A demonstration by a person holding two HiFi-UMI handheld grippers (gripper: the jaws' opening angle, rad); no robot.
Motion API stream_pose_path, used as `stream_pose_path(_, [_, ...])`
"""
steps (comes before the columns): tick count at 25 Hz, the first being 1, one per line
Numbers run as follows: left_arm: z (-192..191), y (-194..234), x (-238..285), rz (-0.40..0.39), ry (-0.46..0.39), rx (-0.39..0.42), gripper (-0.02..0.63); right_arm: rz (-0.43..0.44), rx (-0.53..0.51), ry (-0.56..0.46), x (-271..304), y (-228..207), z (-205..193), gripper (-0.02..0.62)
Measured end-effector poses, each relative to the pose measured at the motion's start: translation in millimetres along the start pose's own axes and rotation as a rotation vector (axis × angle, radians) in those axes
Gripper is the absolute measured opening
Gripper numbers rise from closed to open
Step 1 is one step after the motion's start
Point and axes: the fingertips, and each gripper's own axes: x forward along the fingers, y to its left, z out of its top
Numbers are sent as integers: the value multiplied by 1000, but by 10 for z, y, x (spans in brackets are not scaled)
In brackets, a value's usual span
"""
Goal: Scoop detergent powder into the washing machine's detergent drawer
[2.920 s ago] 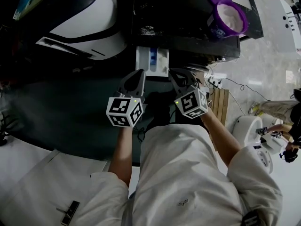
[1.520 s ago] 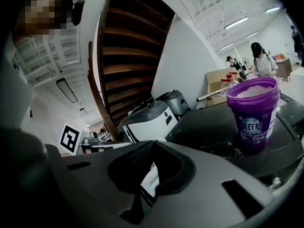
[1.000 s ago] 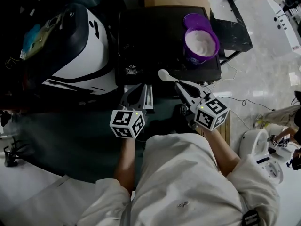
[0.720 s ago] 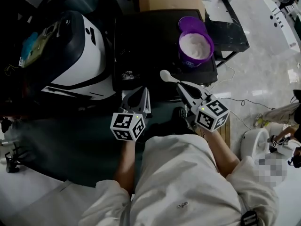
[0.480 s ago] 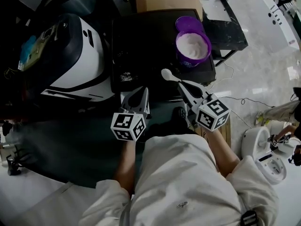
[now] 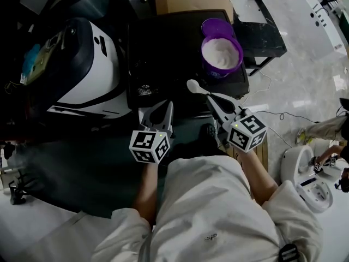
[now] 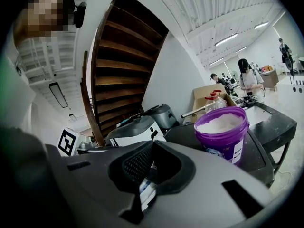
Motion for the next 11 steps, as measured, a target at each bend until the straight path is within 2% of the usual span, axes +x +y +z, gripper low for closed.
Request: stream_pose_path(11, [-20,-14,48,-3,5,-1,20,0,-12,7,-4,-22,-3,6])
